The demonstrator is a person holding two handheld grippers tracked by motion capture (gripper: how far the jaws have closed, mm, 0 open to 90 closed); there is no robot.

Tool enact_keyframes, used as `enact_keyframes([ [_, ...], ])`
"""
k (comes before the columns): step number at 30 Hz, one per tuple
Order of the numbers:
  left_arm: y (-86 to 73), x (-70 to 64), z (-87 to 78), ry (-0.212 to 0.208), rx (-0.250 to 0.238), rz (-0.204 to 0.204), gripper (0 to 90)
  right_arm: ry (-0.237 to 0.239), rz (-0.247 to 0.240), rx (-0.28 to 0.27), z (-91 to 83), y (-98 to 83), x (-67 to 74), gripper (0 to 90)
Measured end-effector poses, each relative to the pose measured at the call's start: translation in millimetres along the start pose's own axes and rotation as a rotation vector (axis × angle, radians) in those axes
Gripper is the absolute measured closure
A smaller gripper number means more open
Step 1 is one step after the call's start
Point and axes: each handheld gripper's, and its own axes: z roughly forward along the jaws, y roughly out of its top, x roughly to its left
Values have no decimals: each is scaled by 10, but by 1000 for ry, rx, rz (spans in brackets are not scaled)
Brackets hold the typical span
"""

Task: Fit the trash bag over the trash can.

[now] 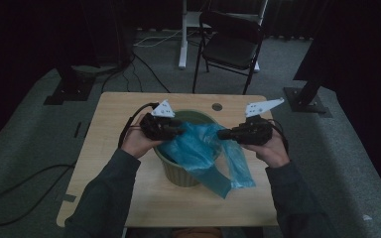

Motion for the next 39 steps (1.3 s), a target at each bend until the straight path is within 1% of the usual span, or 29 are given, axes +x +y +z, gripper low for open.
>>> enact_keyframes([
  [1,-4,-21,15,-6,15,11,659,1,-3,-1,14,22,-8,900],
  [2,-9,-40,20,-9,19,20,658,-2,-3,-4,29,43,-16,900],
  [4,-14,-66,-5,0,11,27,654,-3,-1,-5,57,78,-38,900],
  [8,-13,-73,-155,11,-50,24,620,-10,6,-2,99,119,-84,900],
  [9,-13,-73,-155,11,-50,24,610,-11,9,-1,107,124,-92,900],
  [10,4,-89,-226,22,-74,33,598,-11,10,1,115,127,-103,900],
  [12,29,-107,-288,13,-113,39,578,-12,16,7,129,128,-125,900],
  [14,71,-134,-317,7,-139,46,549,-14,23,10,143,131,-141,900],
  [15,71,-134,-317,7,-139,46,540,-12,28,9,152,132,-149,900],
  [16,130,-173,-308,-9,-156,59,531,-8,30,8,161,136,-157,900],
  [18,200,-219,-263,-10,-152,79,500,6,31,8,179,148,-168,900],
  [19,200,-219,-263,-10,-152,79,498,6,31,8,179,148,-168,900],
  [21,270,-269,-185,-13,-139,103,497,25,26,9,198,167,-168,900],
  [22,292,-289,-147,-13,-127,110,556,32,26,9,203,176,-166,900],
  [23,310,-308,-114,-1,-114,121,556,38,23,7,205,183,-165,900],
  [24,322,-321,-88,5,-105,127,630,42,22,5,203,190,-165,900],
  [25,329,-330,-69,8,-108,130,711,44,22,3,198,194,-168,900],
  [27,340,-337,-54,20,-112,128,818,43,22,2,180,196,-180,897],
  [28,343,-336,-52,22,-114,125,892,33,27,-2,146,190,-190,891],
  [31,340,-324,-49,29,-115,121,898,30,31,-14,102,178,-203,884],
  [32,335,-322,-48,29,-114,121,900,20,29,-19,71,170,-208,866],
  [33,328,-321,-49,34,-113,121,900,20,29,-19,71,170,-208,866],
  [34,320,-317,-56,36,-113,118,900,11,31,-21,52,166,-208,839],
  [35,307,-311,-64,38,-120,113,900,-3,31,-27,26,164,-210,811],
  [36,293,-300,-78,42,-124,105,900,-19,38,-53,-54,151,-227,785],
  [37,284,-290,-91,48,-125,101,900,-19,38,-53,-54,151,-227,785],
  [38,268,-273,-113,51,-133,90,900,-36,38,-55,-85,143,-227,774],
  [39,254,-259,-131,51,-140,81,900,-75,33,-53,-136,122,-229,763],
])
